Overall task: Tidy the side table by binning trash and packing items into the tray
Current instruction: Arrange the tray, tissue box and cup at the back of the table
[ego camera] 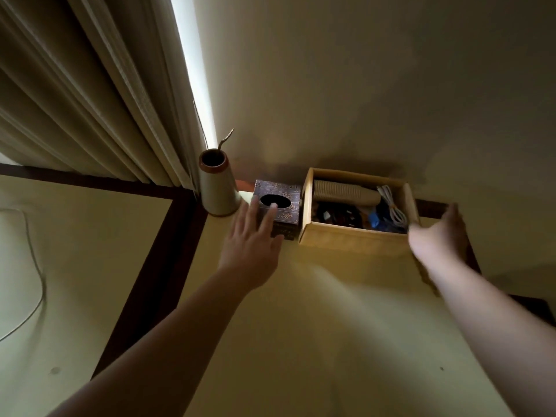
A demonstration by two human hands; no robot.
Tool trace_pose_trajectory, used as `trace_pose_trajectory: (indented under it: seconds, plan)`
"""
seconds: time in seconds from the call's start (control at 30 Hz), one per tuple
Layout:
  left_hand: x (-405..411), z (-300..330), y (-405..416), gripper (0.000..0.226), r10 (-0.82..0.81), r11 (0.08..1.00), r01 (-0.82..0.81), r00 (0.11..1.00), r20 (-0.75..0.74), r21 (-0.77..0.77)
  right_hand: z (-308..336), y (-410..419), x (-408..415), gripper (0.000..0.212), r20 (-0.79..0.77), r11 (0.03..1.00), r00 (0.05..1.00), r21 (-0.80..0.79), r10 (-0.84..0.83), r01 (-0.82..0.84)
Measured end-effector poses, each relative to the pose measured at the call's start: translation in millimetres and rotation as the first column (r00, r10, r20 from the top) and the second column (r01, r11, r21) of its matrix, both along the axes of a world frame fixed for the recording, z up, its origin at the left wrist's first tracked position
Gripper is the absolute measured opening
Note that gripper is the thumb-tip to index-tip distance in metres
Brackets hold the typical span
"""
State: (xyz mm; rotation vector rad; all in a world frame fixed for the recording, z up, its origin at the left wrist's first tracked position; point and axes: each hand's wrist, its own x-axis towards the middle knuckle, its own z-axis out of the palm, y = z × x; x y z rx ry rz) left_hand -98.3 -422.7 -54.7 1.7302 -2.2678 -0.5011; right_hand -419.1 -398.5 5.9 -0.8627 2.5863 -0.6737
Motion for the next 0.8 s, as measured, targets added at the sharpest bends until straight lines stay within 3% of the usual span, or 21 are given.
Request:
trace_pose_trajectory:
  seconds: [0.1,0.2,0.6,0.8]
  plan:
    - [-3.7,-8.6,-8.9,0.065,-0.132,0.989,0.118,0.978,0.160,0.093,-1.3,-7.0,-23.0,0.051,0.191,0.972,0.980,0.213,0.056,-0.097]
    - [-0.2,-9.0,-14.3,0.064,-0.118,0.988,0.094,0.974,0.194,0.126,-3.2,-8.9,-11.0,0.035,0.203,0.972,0.968,0.154,0.146,-0.179]
    - [18.7,5.0,-22.4,0.066,-0.069,0.984,0.023,0.962,0.263,0.175,-15.7,-13.2,11.6,0.036,0.288,0.976,0.936,0.021,0.202,-0.217]
    - [12.7,11.5,-30.0,0.068,-0.067,0.973,0.006,0.965,0.255,0.233,-18.8,-17.2,7.6,0.038,0.288,0.972,0.933,0.034,0.215,-0.234]
